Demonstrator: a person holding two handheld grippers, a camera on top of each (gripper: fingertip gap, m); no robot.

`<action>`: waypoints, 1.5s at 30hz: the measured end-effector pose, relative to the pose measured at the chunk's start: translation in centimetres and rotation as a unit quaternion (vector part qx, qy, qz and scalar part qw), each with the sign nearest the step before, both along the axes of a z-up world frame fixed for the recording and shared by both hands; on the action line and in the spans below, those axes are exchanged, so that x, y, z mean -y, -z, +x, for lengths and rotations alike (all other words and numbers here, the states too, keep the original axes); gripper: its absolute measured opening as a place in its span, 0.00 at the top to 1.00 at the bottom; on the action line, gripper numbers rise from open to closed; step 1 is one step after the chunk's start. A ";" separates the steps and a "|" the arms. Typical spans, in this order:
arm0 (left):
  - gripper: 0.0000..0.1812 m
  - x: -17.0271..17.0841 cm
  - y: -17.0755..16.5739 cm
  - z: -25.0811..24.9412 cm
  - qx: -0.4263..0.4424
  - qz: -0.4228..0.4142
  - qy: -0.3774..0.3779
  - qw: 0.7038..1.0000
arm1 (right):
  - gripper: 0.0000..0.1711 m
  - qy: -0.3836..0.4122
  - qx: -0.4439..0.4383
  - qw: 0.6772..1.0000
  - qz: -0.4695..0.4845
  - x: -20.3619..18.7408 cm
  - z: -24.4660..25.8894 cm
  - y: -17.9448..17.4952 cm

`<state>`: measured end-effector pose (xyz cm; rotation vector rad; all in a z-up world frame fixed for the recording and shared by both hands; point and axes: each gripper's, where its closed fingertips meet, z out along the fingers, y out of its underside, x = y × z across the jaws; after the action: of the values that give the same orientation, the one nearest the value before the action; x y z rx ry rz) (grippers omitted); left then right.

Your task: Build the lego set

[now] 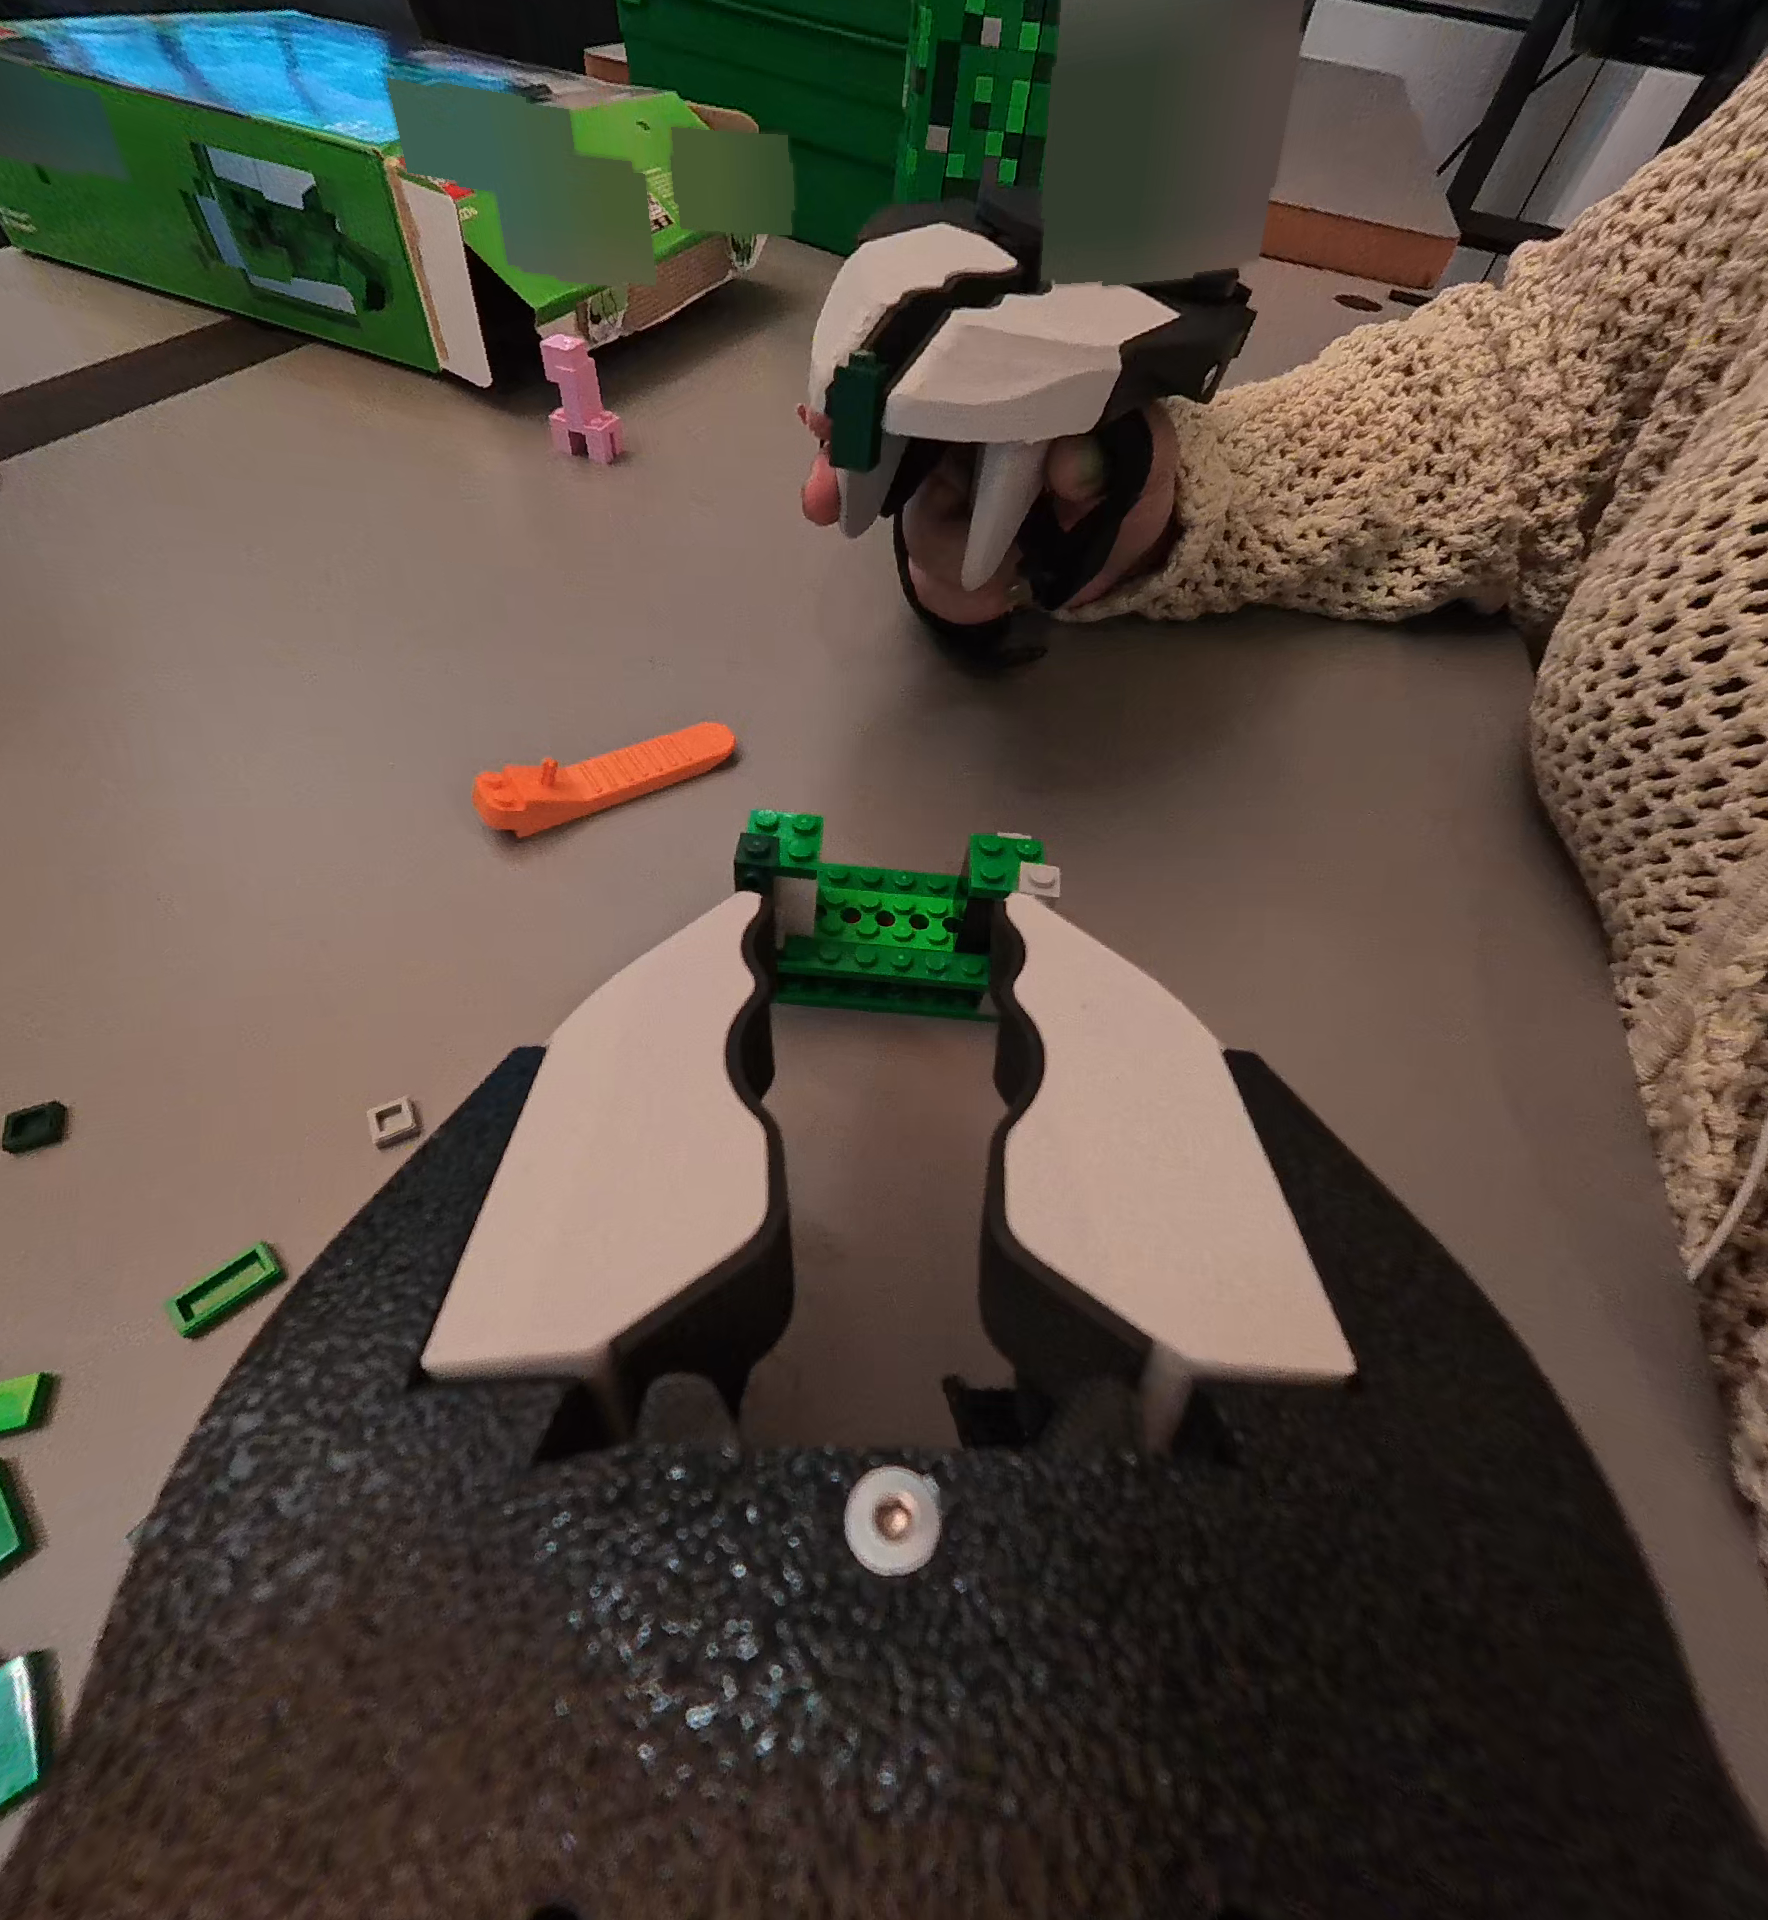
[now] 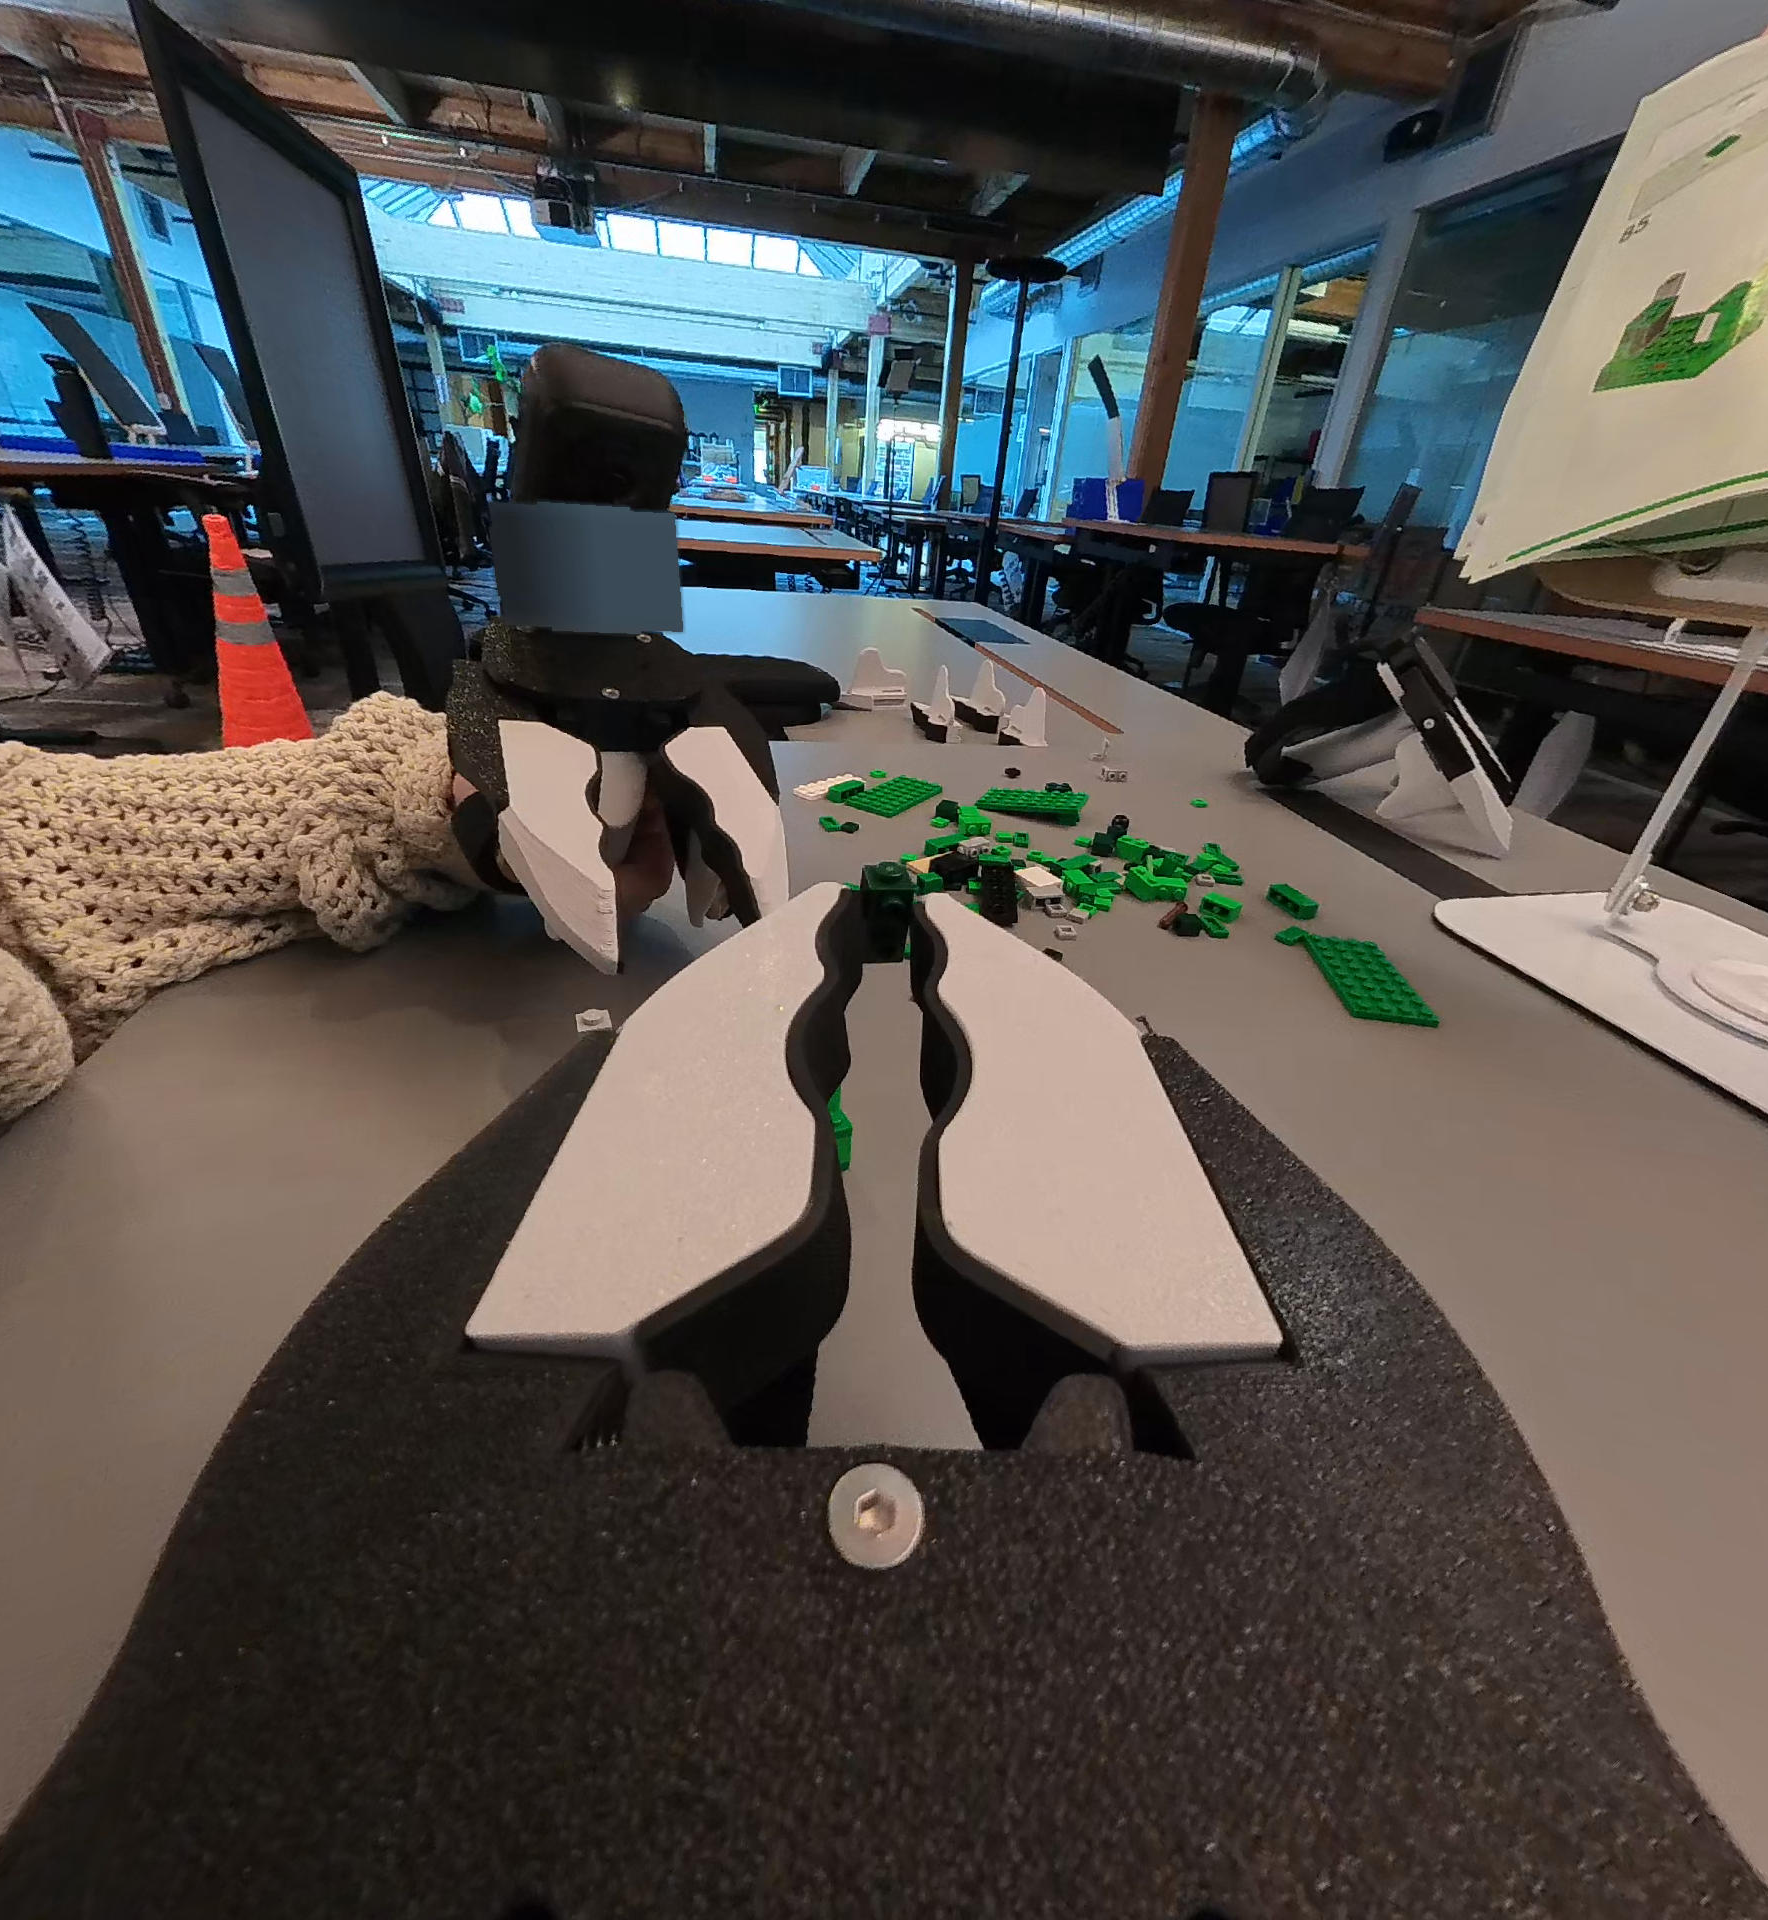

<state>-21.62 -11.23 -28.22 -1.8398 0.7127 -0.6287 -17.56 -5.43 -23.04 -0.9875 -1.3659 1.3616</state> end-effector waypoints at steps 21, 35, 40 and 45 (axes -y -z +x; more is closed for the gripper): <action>0.76 0.8 -0.6 1.9 -0.131 0.125 -0.122 0.976 | 0.95 0.073 0.017 0.967 0.245 1.4 -0.9 2.4; 0.75 -0.1 -0.5 2.9 -0.111 0.100 -0.170 0.974 | 0.95 0.075 0.014 0.977 0.200 1.2 -0.5 1.9; 0.76 -0.4 0.2 3.3 -0.123 0.086 -0.172 0.974 | 0.95 0.075 0.012 0.979 0.188 1.0 -0.4 1.7; 0.77 -0.4 0.6 3.3 -0.131 0.077 -0.164 0.975 | 0.95 0.069 0.016 0.980 0.186 1.1 -0.5 1.8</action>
<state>-18.36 -10.83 -28.82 -1.8572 0.5887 -0.1128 -18.01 -6.56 -24.88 -0.8353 -1.4807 0.9454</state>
